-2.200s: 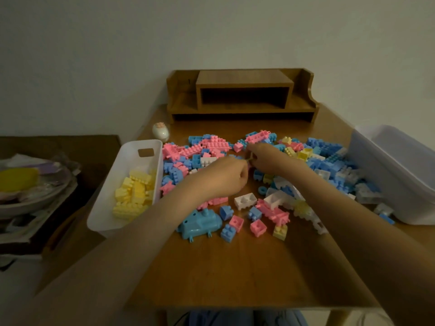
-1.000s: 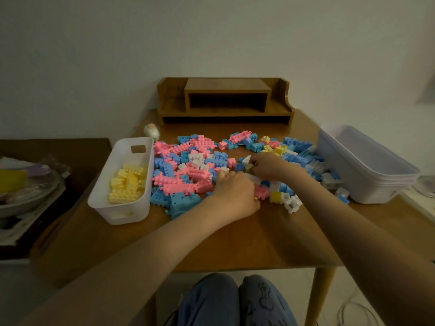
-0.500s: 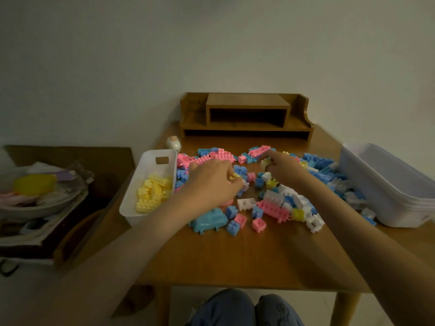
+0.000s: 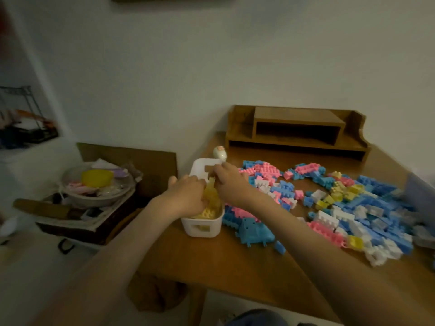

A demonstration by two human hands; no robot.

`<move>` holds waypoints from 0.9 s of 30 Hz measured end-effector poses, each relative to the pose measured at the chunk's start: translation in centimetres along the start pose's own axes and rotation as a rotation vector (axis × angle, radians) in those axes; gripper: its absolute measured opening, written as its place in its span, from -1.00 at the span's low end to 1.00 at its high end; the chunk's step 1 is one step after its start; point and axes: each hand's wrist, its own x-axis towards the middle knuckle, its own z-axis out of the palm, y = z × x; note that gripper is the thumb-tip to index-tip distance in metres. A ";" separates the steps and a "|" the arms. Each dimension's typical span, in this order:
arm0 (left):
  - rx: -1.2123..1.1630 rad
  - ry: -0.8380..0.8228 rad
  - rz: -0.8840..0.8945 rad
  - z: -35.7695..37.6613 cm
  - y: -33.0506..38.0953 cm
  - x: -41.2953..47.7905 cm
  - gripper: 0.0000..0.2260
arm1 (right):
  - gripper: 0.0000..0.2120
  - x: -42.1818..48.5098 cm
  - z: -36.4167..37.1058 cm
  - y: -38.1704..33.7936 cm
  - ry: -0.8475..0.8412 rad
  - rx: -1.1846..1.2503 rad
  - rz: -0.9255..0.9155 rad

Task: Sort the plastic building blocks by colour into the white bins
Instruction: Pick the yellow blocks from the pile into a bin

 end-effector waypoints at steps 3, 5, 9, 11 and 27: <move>-0.196 -0.016 0.000 -0.8 -0.7 -0.5 -0.54 | -0.60 0.0 0.9 -0.2 -0.133 0.086 0.049; -0.236 -0.003 -0.030 -1.5 -0.6 -0.8 -0.51 | -0.44 -0.3 0.8 0.0 -0.195 0.132 0.021; -0.082 0.196 -0.050 -2.1 1.6 -1.4 -0.57 | -0.21 -1.2 -0.1 0.4 -0.275 0.387 -0.035; -0.078 0.239 -0.030 -2.2 3.3 -1.1 -0.58 | -0.16 -1.9 -0.9 0.7 -0.296 0.460 -0.045; -0.221 0.281 0.298 -2.3 15.0 2.7 -0.62 | -0.60 -6.0 -9.0 14.7 0.022 -0.031 0.228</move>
